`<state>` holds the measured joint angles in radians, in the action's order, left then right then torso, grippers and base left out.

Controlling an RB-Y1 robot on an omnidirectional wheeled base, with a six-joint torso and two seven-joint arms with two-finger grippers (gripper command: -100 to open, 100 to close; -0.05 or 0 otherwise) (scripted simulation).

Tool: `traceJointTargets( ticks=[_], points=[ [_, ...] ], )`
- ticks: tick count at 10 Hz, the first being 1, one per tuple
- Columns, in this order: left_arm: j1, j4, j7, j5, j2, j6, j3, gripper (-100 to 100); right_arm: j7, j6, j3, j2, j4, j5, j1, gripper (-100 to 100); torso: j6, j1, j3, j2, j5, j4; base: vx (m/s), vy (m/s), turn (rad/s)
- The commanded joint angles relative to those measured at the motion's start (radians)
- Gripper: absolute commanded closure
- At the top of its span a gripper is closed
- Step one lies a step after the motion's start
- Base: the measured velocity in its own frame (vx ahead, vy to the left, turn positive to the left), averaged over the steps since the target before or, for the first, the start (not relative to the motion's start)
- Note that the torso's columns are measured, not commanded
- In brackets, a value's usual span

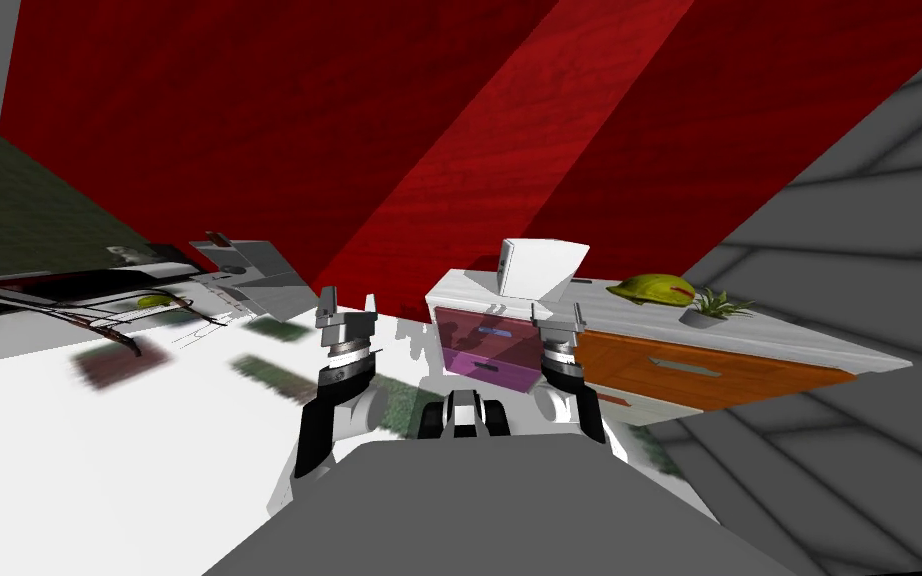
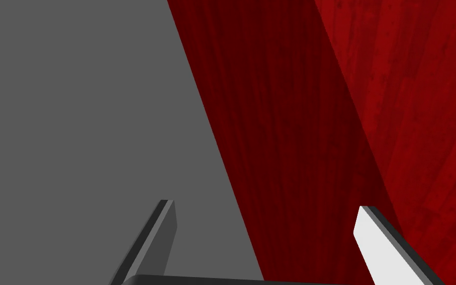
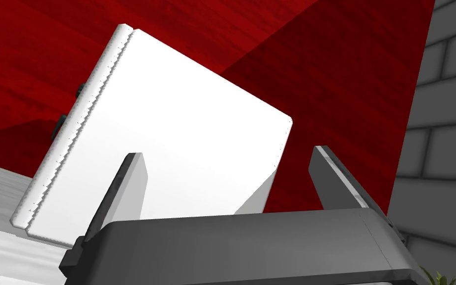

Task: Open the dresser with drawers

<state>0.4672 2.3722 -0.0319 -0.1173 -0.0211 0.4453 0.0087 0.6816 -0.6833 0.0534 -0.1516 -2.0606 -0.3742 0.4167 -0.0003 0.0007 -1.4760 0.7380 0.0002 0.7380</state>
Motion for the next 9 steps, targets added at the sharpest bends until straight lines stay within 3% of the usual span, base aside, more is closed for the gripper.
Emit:
traceJointTargets(
  ticks=[1, 2, 6, 7, 9],
  points=[
    [0.000, 0.000, 0.000, 0.000, 0.000, 0.000, 0.000, 0, 0.065, -0.007, 0.001, 0.000, 0.010, -0.016, 0.002, -100, 0.001, -0.001, 0.000, 0.000, 0.000, 0.000, -0.008, 0.011, -0.014],
    [0.000, 0.000, 0.000, 0.000, 0.000, 0.000, 0.000, 0, 0.101, -0.018, 0.001, -0.001, 0.036, -0.049, -0.002, -100, 0.001, -0.002, 0.000, 0.000, 0.000, 0.000, -0.015, 0.022, 0.148],
    [0.000, 0.000, 0.000, 0.000, 0.000, 0.000, 0.000, 0, 0.201, -0.028, 0.000, -0.002, 0.063, -0.082, -0.005, -100, 0.000, 0.000, 0.000, 0.000, 0.000, 0.000, -0.010, 0.018, 0.086],
    [0.000, 0.000, 0.000, 0.000, 0.000, 0.000, 0.000, 0, 0.230, -0.038, -0.001, -0.003, 0.092, -0.116, -0.010, -100, 0.000, 0.000, 0.000, 0.000, 0.000, 0.000, -0.012, 0.035, 0.148],
    [0.000, 0.000, 0.000, 0.000, 0.000, 0.000, 0.000, 0, 0.277, -0.038, -0.001, -0.003, 0.092, -0.116, -0.010, -100, 0.000, 0.000, 0.000, 0.000, 0.000, 0.000, -0.009, 0.023, 0.056]
  ],
)
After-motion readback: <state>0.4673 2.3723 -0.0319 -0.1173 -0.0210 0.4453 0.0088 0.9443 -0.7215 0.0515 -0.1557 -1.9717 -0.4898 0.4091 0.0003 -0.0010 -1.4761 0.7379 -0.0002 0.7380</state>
